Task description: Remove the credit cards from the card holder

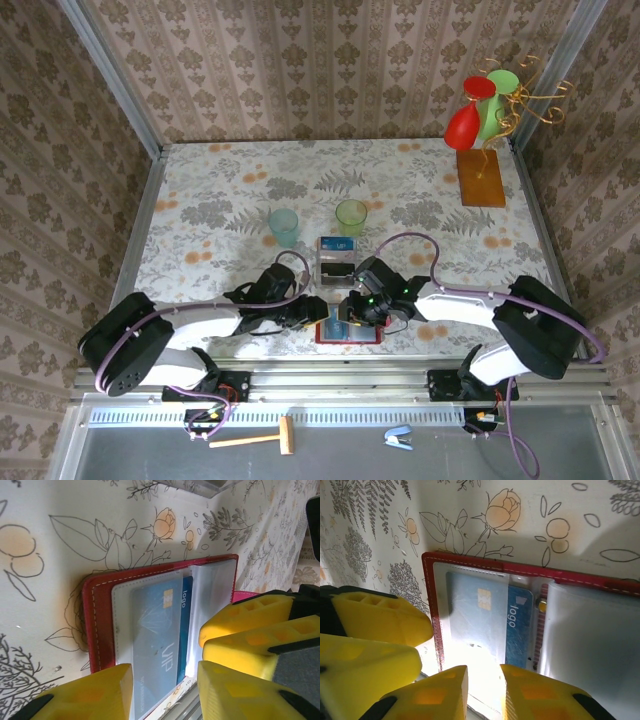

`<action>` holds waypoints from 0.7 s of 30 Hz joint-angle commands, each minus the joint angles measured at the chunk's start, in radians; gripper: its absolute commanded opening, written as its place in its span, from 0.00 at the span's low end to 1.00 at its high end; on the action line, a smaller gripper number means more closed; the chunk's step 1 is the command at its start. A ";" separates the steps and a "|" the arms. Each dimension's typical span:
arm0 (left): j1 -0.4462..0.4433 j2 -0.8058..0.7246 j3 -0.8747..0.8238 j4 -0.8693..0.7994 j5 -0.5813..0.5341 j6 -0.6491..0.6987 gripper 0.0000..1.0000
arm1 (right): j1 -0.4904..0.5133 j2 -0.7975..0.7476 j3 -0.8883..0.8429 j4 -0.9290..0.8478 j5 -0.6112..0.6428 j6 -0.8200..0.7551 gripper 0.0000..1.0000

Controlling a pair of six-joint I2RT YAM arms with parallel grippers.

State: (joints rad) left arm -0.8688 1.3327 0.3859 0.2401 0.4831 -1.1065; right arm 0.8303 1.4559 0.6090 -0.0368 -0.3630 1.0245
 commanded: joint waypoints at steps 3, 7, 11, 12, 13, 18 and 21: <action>0.004 0.017 -0.018 0.023 0.022 0.017 0.39 | 0.013 0.039 0.015 0.068 -0.037 0.032 0.23; 0.005 0.023 -0.027 0.020 0.016 0.017 0.39 | 0.015 0.050 0.015 0.056 -0.034 0.030 0.23; 0.008 0.025 -0.037 0.016 0.010 0.015 0.40 | 0.016 0.054 0.021 0.017 -0.017 0.018 0.25; 0.008 0.025 -0.039 0.017 0.011 0.014 0.40 | 0.017 0.057 0.023 0.007 -0.013 0.016 0.25; 0.007 0.025 -0.041 0.017 0.011 0.013 0.40 | 0.017 0.059 0.025 -0.002 -0.010 0.013 0.26; 0.008 0.026 -0.044 0.012 0.011 0.016 0.40 | 0.018 0.073 0.044 -0.052 0.002 -0.007 0.27; 0.009 0.029 -0.045 0.011 0.011 0.018 0.40 | 0.017 0.076 0.059 -0.087 0.015 -0.025 0.27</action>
State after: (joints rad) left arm -0.8684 1.3476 0.3580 0.2527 0.4870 -1.1065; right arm 0.8391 1.5166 0.6388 -0.0544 -0.3759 1.0286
